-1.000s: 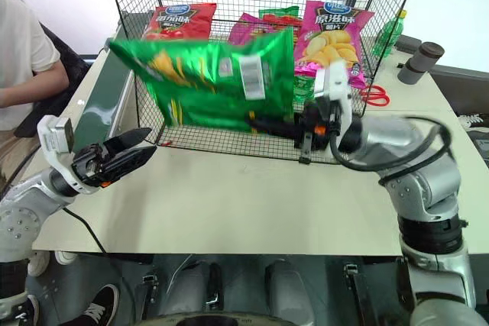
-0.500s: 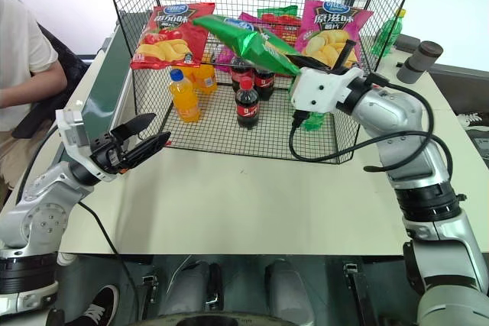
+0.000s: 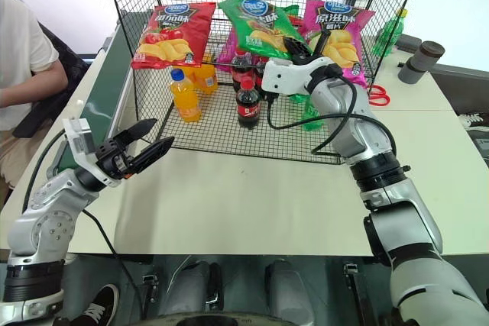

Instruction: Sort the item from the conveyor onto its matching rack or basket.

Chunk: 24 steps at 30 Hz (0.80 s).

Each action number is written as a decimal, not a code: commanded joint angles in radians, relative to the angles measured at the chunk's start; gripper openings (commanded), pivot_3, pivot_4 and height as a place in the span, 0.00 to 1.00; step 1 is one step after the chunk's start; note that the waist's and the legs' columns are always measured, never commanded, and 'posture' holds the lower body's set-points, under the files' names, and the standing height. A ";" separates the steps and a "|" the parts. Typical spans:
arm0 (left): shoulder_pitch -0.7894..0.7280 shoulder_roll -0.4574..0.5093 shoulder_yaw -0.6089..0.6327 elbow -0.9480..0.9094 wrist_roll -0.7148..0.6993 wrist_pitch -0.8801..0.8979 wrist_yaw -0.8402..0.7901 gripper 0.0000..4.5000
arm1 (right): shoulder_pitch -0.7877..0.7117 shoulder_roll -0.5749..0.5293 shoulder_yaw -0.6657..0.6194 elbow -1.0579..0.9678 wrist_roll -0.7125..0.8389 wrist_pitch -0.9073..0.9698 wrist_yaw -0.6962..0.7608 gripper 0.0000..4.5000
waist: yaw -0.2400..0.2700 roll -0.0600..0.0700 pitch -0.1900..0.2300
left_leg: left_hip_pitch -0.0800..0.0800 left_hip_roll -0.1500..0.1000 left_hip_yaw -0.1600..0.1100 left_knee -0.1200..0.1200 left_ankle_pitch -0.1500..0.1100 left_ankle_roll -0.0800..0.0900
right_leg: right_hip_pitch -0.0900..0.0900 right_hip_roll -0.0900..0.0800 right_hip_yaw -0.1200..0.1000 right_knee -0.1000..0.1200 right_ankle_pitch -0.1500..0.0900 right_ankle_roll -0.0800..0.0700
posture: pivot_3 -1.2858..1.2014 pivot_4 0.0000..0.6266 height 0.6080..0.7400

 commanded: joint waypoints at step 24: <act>0.002 -0.021 -0.014 -0.033 0.057 -0.049 0.026 1.00 | -0.071 0.155 -0.027 -0.077 0.158 0.122 0.101 0.80 | -0.028 0.000 0.000 | 0.001 0.001 -0.001 -0.001 -0.001 0.003 | 0.000 0.001 0.000 0.002 0.000 0.000 | 0.52 0.24 1.00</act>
